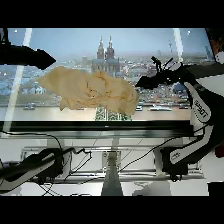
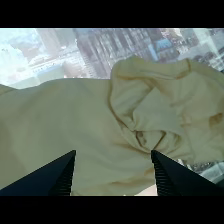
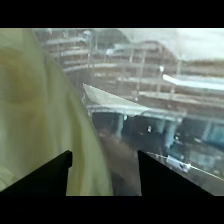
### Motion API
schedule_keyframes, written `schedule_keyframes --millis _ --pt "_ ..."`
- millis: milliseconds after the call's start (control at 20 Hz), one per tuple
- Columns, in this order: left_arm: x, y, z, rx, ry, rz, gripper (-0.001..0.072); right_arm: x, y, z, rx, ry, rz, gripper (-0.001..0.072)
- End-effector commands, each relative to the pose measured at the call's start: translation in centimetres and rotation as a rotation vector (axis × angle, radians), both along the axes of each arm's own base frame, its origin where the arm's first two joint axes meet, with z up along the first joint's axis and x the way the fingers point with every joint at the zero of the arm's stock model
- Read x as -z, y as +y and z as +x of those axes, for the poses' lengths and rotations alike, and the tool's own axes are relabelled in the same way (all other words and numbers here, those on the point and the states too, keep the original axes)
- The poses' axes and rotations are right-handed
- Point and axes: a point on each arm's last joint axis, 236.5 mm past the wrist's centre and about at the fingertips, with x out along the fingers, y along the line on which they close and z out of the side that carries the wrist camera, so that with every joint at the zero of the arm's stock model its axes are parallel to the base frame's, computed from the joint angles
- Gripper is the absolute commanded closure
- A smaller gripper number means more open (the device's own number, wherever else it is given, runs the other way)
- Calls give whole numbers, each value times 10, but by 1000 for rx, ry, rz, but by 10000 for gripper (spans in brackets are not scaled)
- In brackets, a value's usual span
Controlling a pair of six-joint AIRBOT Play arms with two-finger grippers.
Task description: Fold the clothes and pants, and hang the long-sleeved shirts on hangers.
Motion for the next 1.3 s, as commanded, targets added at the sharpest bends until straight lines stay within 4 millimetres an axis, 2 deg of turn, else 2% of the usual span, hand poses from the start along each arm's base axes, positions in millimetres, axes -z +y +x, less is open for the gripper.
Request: schedule_keyframes --millis 0,100,200,250,300,350,400,450,500,550,650,750,800,900,1000,1100,1150,1200,1250 --pt "0 0 0 0 0 1 173 14 8 -19 -69 57 11 272" --pt "4 1 2 0 10 0 173 17 22 -28 -114 75 12 282" --pt "12 1 6 -1 30 -1 173 16 40 -34 -172 56 16 352" --pt "17 1 8 -1 45 -3 173 16 49 -37 -212 35 16 439" --pt "24 2 11 -1 61 -5 175 15 57 -39 -257 9 13 573" --pt "30 2 13 -1 76 -7 175 12 63 -38 -290 -16 8 678" --pt "34 2 16 -2 87 -8 216 5 66 -32 -304 -44 2 698" --pt "39 2 18 -3 96 -9 427 -6 67 -21 -302 -85 -2 699" --pt "41 3 19 -4 103 -9 670 -23 65 -5 -294 -146 -13 699" --pt "43 6 19 -10 106 0 692 -42 59 12 -269 -209 -36 699" --pt "52 25 16 -31 128 73 693 -90 32 47 -188 -352 -115 699" --pt "68 53 3 -79 208 151 693 -142 -18 74 -72 -501 -241 699" --pt "79 65 -7 -97 264 160 693 -164 -46 80 -12 -547 -304 699" --pt "112 78 -29 -143 386 114 694 -196 -100 75 77 -582 -408 699" --pt "152 76 -51 -176 502 19 694 -210 -140 59 124 -560 -461 699" --pt "189 51 -72 -196 601 -133 692 -209 -159 47 152 -511 -456 699" --pt "204 36 -81 -208 640 -206 628 -206 -163 44 158 -496 -455 699" --pt "217 18 -87 -222 668 -282 415 -203 -165 43 163 -487 -453 699" --pt "230 2 -91 -251 685 -349 159 -199 -164 41 161 -478 -450 699"
